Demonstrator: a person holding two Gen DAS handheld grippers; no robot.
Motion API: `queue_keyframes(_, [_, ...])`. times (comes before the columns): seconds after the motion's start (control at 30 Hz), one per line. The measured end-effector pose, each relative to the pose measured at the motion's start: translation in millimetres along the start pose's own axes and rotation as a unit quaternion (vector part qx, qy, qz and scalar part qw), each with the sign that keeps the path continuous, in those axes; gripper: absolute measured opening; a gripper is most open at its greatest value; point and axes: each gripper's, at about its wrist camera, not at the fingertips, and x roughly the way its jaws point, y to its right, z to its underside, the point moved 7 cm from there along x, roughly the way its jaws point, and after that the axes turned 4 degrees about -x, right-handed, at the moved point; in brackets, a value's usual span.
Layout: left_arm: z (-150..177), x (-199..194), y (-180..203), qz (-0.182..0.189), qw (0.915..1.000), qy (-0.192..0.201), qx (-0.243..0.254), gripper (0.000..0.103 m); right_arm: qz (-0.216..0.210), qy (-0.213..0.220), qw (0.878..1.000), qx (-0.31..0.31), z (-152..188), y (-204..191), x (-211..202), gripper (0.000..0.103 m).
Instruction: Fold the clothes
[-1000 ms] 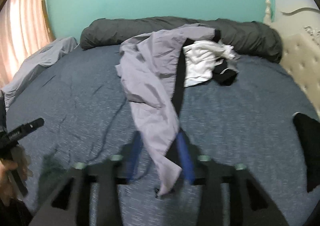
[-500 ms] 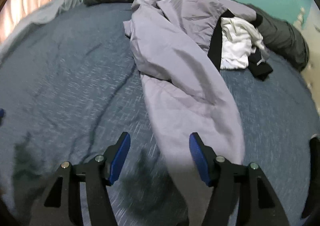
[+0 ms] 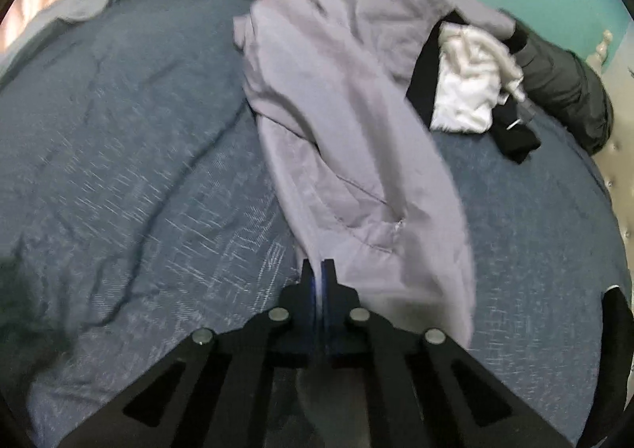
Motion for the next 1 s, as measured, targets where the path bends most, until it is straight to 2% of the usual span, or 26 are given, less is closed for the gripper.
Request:
queue_keyframes(0.07, [-1.0, -6.3, 0.2, -0.002, 0.9999, 0.009, 0.005, 0.103, -0.006, 0.008, 1.000, 0.005, 0.3, 3.6, -10.9, 0.002])
queue_keyframes(0.27, [-0.2, -21.8, 1.5, -0.011, 0.9994, 0.029, 0.016, 0.103, -0.015, 0.060, 0.998, 0.021, 9.7, 31.1, -92.7, 0.002])
queue_keyframes(0.57, [13.7, -49.6, 8.7, -0.014, 0.9988, 0.042, 0.022, 0.103, 0.006, 0.102, 0.993, 0.064, 62.2, 100.0, -190.4, 0.002])
queue_keyframes(0.67, [22.3, -55.2, 15.2, -0.012, 0.9987, 0.040, 0.030, 0.103, 0.027, 0.106, 0.991, 0.074, 85.4, 128.4, -213.8, 0.002])
queue_keyframes(0.73, [29.9, -57.1, 19.4, -0.011, 0.9986, 0.037, 0.038, 0.103, 0.043, 0.093, 0.991, 0.087, 99.5, 145.5, -215.1, 0.002])
queue_keyframes(0.83, [36.8, -57.8, 21.9, -0.011, 0.9981, 0.034, 0.050, 0.103, 0.051, 0.049, 0.990, 0.126, 122.4, 170.5, -198.7, 0.002])
queue_keyframes(0.93, [35.1, -57.2, 17.7, -0.014, 0.9980, 0.035, 0.051, 0.103, 0.044, 0.015, 0.986, 0.157, 136.5, 175.5, -180.7, 0.007])
queue_keyframes(1.0, [33.1, -56.5, 13.6, -0.016, 0.9980, 0.036, 0.048, 0.103, 0.044, 0.016, 0.986, 0.159, 135.7, 167.2, -176.9, 0.008])
